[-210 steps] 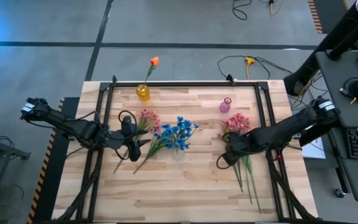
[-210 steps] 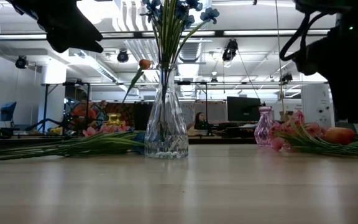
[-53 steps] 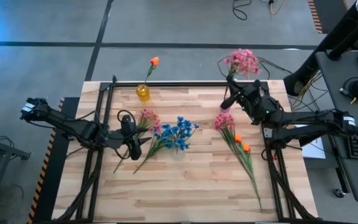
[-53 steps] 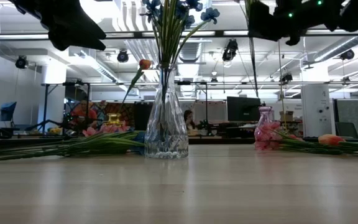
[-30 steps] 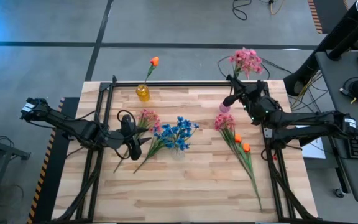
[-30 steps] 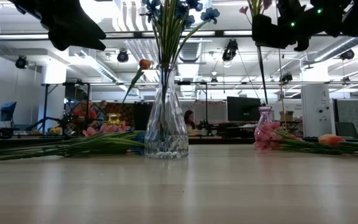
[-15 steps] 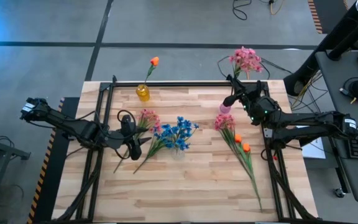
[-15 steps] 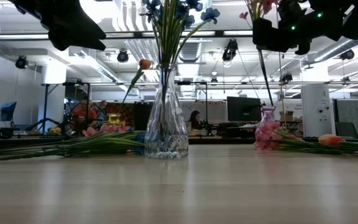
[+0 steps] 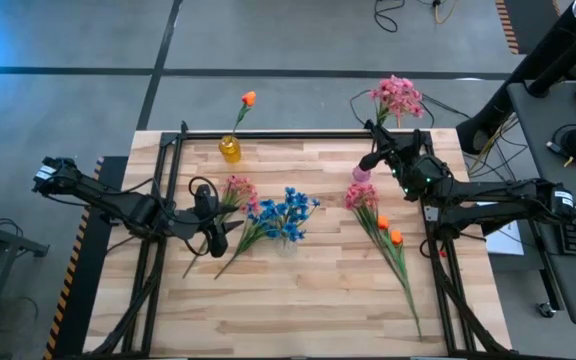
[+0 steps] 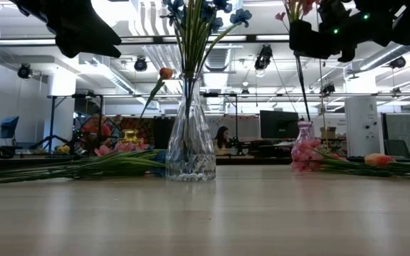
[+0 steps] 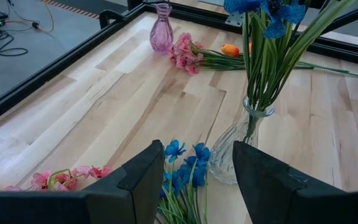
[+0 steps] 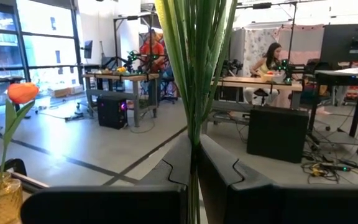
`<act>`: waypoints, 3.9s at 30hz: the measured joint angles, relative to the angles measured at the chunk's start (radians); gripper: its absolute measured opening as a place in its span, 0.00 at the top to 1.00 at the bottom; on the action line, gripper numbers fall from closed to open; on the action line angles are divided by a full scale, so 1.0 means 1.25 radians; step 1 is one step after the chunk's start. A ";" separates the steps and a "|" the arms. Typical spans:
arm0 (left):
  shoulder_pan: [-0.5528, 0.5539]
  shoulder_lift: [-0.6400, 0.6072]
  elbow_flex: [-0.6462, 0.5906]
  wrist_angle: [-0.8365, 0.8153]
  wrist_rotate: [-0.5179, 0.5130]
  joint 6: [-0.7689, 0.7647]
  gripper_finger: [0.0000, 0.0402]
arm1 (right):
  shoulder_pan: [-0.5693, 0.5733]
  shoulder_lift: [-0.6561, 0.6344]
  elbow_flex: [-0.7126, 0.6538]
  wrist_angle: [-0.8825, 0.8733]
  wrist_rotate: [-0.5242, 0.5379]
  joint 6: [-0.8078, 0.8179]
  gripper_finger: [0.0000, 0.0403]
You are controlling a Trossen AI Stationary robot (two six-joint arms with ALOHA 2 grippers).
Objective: Sort flowers into vase by color
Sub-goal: Put the middle pink flowers into the pink vase
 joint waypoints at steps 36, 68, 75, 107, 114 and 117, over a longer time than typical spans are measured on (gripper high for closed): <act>0.000 0.000 0.000 -0.003 0.000 0.000 0.56 | -0.014 0.064 -0.009 0.147 -0.004 -0.029 0.97; 0.000 0.000 0.000 -0.008 0.000 0.000 0.56 | -0.014 0.083 -0.039 0.151 0.000 -0.033 0.97; 0.000 0.000 0.000 -0.009 0.000 0.000 0.56 | -0.014 0.083 -0.066 0.192 0.000 -0.033 0.97; 0.000 0.000 0.000 -0.009 0.000 0.006 0.56 | -0.014 0.082 -0.068 0.195 -0.002 -0.046 0.97; 0.000 0.000 0.000 -0.009 0.000 0.006 0.56 | -0.014 0.082 -0.068 0.196 -0.007 -0.045 0.97; 0.000 0.000 0.000 -0.009 0.000 0.006 0.56 | -0.014 0.082 -0.068 0.195 -0.007 -0.045 0.97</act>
